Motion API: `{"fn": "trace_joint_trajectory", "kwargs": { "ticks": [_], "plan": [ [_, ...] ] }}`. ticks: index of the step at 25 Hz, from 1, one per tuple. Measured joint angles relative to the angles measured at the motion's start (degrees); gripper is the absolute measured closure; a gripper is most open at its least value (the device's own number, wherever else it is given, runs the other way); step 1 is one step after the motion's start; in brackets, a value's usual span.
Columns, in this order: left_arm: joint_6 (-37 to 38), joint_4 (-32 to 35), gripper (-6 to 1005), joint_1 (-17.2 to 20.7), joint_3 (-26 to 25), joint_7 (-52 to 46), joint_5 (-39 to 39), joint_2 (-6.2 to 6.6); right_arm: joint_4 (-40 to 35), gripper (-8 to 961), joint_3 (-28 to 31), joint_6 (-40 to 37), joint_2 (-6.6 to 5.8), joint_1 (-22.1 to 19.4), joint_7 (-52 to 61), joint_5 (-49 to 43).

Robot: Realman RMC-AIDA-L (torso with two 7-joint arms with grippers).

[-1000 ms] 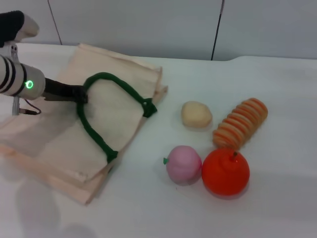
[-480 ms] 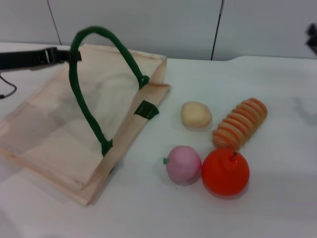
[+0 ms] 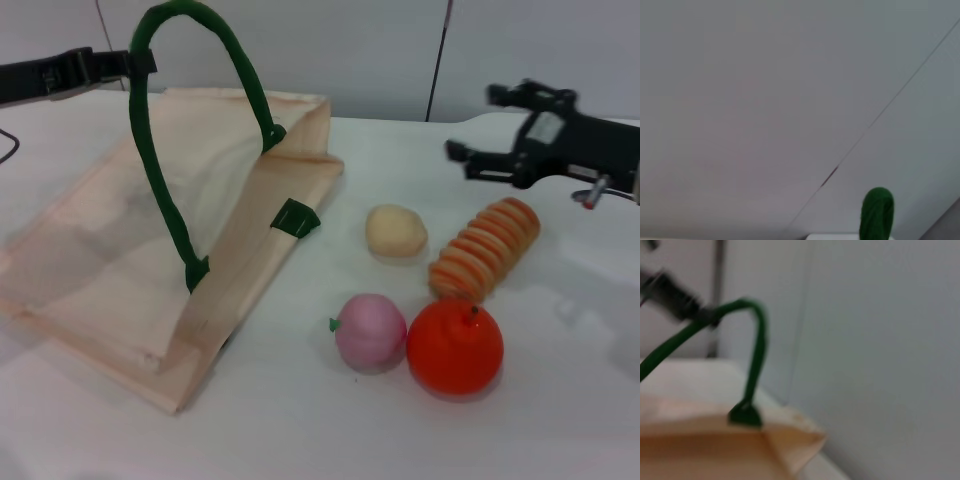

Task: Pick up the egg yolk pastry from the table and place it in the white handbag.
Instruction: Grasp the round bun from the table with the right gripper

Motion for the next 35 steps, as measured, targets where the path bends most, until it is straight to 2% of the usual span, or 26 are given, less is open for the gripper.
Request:
{"fn": "trace_joint_trajectory", "kwargs": {
  "ticks": [2, 5, 11, 17, 26, 35],
  "plan": [
    [1.09, 0.02, 876, -0.02, 0.0, 0.1, -1.2, 0.19, -5.98, 148, -0.33, -0.02, 1.31, 0.06, 5.06, -8.52],
    [2.59, 0.18, 876, -0.08, 0.0, 0.61, -3.23, 0.37, -9.24, 150, -3.72, -0.21, 1.62, 1.51, 10.75, -15.04],
    [3.67, 0.25, 876, 0.01, 0.0, 1.0, -5.36, 0.68, -6.05, 153, -10.85, -5.32, 1.54, 5.79, 13.27, -17.08],
    [3.71, 0.24, 876, 0.16, 0.0, 1.02, -5.52, 0.71, 0.99, 155, -18.08, -10.32, 1.41, 11.21, 14.87, -17.18],
    [3.77, 0.2, 877, 0.05, 0.0, 0.92, -6.17, 0.71, 4.0, 160, -22.39, -13.93, 1.57, 13.64, 15.48, -17.21],
    [3.77, 1.51, 876, -0.35, 0.0, 0.98, -6.29, 0.85, 11.07, 164, -25.31, -19.37, 1.83, 17.91, 15.49, -17.02]
  ]
}}
